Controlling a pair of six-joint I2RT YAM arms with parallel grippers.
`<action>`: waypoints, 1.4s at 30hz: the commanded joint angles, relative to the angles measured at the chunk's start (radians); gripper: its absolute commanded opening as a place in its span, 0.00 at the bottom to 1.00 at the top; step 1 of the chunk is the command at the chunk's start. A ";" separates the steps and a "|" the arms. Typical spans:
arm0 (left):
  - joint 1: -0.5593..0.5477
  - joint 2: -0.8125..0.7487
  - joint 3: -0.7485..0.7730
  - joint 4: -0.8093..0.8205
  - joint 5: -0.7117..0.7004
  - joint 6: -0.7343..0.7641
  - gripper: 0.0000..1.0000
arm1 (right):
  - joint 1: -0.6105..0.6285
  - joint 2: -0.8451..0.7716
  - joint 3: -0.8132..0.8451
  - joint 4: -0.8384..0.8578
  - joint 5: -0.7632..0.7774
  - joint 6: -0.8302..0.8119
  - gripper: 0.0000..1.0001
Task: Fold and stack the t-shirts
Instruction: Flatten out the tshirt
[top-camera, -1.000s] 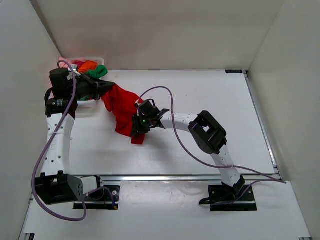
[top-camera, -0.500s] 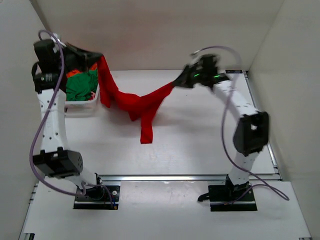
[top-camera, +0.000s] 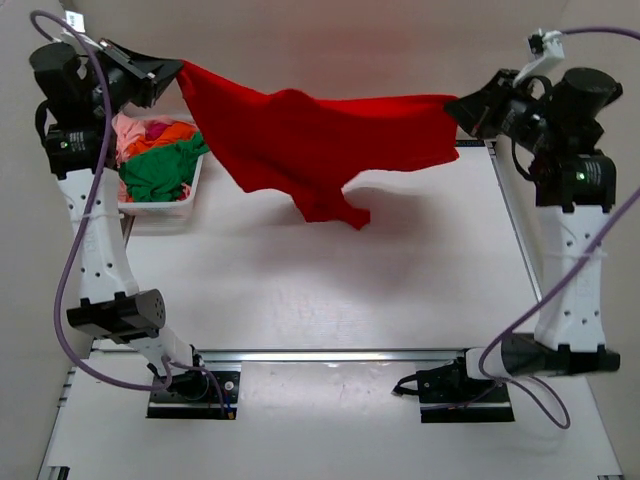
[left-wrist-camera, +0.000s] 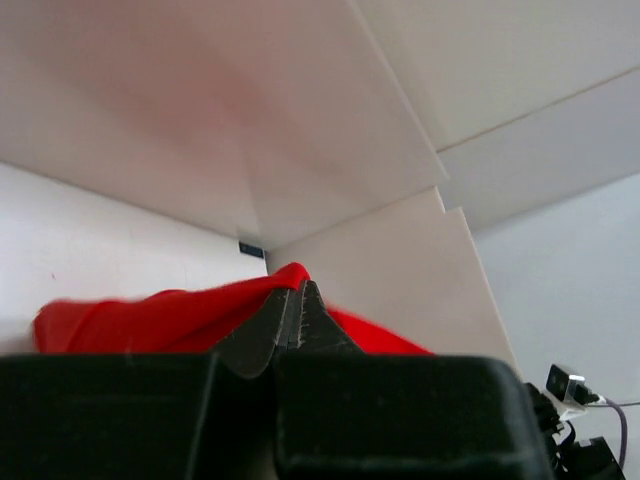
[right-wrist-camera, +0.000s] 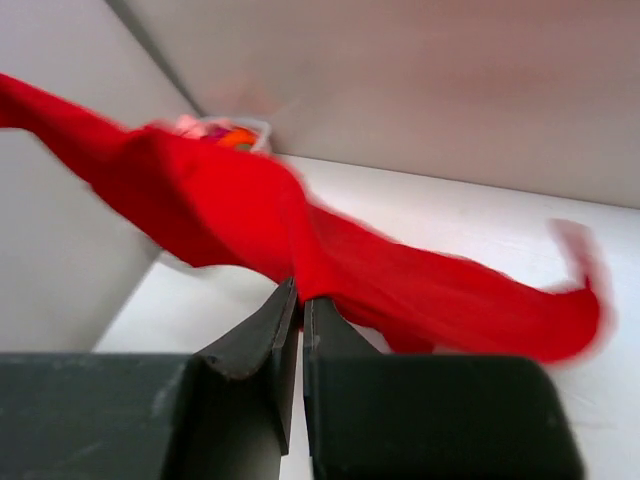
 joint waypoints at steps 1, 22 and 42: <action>0.011 -0.095 0.055 0.092 0.011 0.027 0.00 | -0.049 -0.110 -0.112 -0.022 0.093 -0.121 0.00; -0.134 -0.491 -0.167 0.046 -0.099 0.119 0.00 | 0.070 -0.453 -0.334 -0.025 0.233 -0.239 0.00; -0.031 0.290 0.404 0.184 0.031 -0.007 0.00 | 0.044 0.282 0.243 0.162 0.245 -0.305 0.00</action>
